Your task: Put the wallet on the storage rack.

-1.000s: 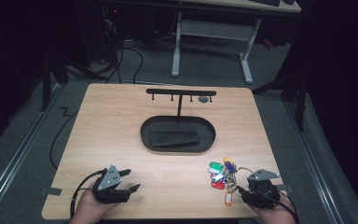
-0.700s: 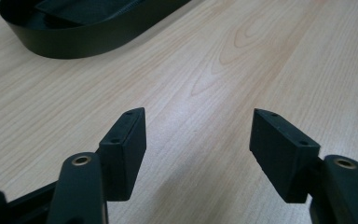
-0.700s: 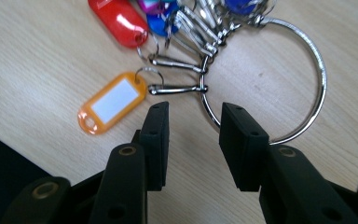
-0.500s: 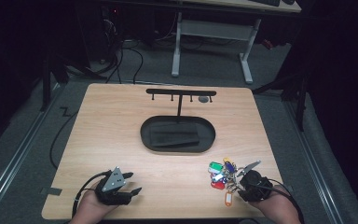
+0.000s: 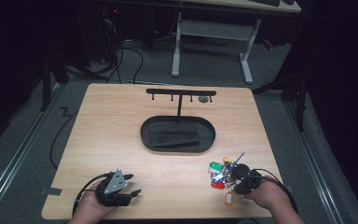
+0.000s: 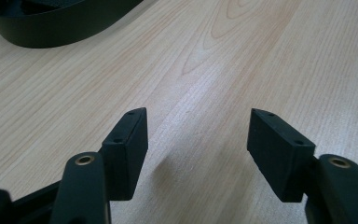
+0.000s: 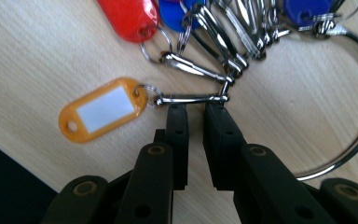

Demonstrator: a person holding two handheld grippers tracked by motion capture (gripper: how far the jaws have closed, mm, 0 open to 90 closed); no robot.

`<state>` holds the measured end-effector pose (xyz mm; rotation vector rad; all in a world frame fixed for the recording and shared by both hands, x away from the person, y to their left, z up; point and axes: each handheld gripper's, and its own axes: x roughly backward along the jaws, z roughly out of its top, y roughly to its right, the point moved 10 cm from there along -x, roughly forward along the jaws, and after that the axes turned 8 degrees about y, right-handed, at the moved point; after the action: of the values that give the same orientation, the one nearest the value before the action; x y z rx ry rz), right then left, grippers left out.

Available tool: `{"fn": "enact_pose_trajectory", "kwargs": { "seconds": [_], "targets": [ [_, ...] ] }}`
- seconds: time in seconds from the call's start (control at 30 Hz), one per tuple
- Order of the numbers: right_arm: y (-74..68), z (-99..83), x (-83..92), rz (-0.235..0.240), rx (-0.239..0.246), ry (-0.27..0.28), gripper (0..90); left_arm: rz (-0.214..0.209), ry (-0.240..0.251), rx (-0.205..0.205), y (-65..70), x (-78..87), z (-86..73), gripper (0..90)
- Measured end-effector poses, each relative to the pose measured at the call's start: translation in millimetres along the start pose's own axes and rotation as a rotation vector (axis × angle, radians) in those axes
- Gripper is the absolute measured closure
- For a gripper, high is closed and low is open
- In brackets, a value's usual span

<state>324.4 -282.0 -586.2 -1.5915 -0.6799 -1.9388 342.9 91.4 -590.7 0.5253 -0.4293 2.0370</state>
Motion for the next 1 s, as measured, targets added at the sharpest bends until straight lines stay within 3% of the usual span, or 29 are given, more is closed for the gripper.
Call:
{"fn": "enact_pose_trajectory", "kwargs": {
  "seconds": [0.17, 0.5, 0.6, 0.73, 0.8, 1.0],
  "targets": [
    [-0.1, 1.2, -0.3, 0.025, 0.016, -0.021, 79.3, 0.005, 0.004, -0.001, -0.3, 1.6, 0.5, 39.3],
    [12.4, -1.0, 10.4, -0.019, -0.007, 0.002, 70.7, 0.000, -0.010, -0.008, 0.6, -0.1, -1.9, 39.6],
    [10.1, -1.5, 2.8, 0.008, 0.002, -0.021, 70.0, 0.004, -0.004, -0.009, 0.8, 1.3, -0.8, 39.5],
    [8.1, 0.7, -0.8, 0.034, 0.004, -0.037, 74.6, 0.008, 0.005, -0.007, 0.4, 3.5, 0.1, 39.3],
    [6.3, 1.4, -1.0, 0.042, 0.033, -0.047, 84.9, 0.008, 0.005, -0.011, 0.2, 4.8, -0.4, 39.3],
    [3.2, 2.7, -1.1, 0.041, 0.055, -0.072, 86.6, 0.010, 0.006, -0.008, -0.9, 6.4, -1.6, 39.3]
  ]
}}
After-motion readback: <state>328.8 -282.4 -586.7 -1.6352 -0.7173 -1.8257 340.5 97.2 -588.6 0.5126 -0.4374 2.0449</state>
